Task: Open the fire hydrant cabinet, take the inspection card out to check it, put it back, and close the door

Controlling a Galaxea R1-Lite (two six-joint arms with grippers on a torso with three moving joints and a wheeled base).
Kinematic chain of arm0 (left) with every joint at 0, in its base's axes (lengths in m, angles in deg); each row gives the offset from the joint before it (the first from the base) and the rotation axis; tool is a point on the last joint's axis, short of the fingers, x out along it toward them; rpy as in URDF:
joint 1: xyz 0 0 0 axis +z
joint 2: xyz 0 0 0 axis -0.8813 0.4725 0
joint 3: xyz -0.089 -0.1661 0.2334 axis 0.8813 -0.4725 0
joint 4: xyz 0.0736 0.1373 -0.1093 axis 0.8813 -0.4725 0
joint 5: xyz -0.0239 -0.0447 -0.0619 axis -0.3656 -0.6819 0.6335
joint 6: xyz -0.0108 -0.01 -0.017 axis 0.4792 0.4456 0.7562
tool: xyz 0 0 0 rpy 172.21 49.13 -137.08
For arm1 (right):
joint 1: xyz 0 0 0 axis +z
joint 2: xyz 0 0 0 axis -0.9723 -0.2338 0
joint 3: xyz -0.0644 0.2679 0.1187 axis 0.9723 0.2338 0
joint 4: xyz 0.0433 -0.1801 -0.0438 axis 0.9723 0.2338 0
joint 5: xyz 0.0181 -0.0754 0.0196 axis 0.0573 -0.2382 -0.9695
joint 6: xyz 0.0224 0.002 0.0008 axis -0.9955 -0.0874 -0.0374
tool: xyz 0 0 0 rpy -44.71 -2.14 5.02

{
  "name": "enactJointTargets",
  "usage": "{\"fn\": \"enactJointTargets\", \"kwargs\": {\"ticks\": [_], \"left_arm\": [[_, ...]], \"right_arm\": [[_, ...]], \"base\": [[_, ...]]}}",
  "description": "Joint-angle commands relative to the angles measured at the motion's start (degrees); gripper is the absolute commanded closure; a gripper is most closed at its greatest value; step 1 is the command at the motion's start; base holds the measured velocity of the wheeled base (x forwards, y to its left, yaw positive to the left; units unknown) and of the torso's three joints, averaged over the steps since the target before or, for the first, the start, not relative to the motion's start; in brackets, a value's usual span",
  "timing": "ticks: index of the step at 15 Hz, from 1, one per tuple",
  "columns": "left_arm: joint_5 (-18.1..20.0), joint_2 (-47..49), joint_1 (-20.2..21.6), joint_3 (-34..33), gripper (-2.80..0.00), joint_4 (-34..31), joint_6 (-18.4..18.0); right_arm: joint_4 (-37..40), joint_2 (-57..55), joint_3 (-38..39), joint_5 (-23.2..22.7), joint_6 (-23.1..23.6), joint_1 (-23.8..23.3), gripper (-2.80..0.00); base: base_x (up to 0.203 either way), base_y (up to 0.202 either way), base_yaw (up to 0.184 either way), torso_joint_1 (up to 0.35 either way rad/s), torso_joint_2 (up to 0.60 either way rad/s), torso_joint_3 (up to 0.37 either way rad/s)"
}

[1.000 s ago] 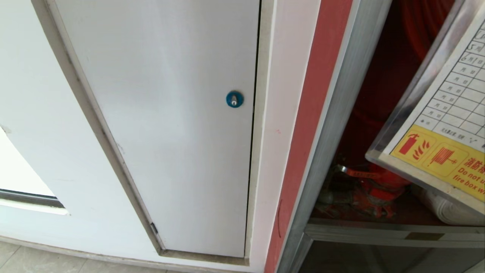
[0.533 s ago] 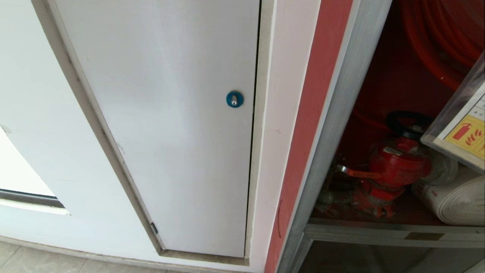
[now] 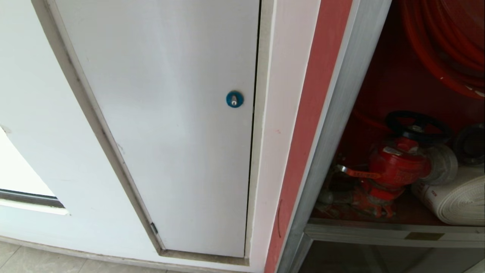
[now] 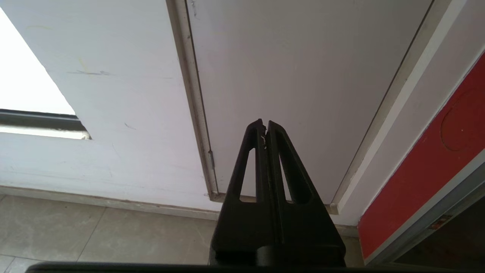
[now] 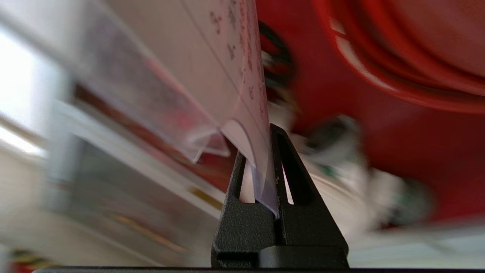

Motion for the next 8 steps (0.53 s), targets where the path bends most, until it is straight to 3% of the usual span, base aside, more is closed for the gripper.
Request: {"fn": "enactJointTargets", "kwargs": {"ticks": [1,3,8], "left_arm": [[0.0,0.1,0.0,-0.1,0.00,0.0,0.0],[0.0,0.1,0.0,0.0,0.00,0.0,0.0],[0.0,0.1,0.0,-0.1,0.00,0.0,0.0]], "right_arm": [[0.2,-0.5,0.4,4.6,4.6,0.0,0.00],[-0.2,-0.8,0.9,7.9,8.9,0.0,0.00],[-0.2,-5.7,1.1,15.0,10.4,-0.1,0.00]], "base": [[0.000,0.000,0.000,0.000,0.00,0.000],[0.000,0.000,0.000,0.000,0.00,0.000],[0.000,0.000,0.000,0.000,0.00,0.000]]}}
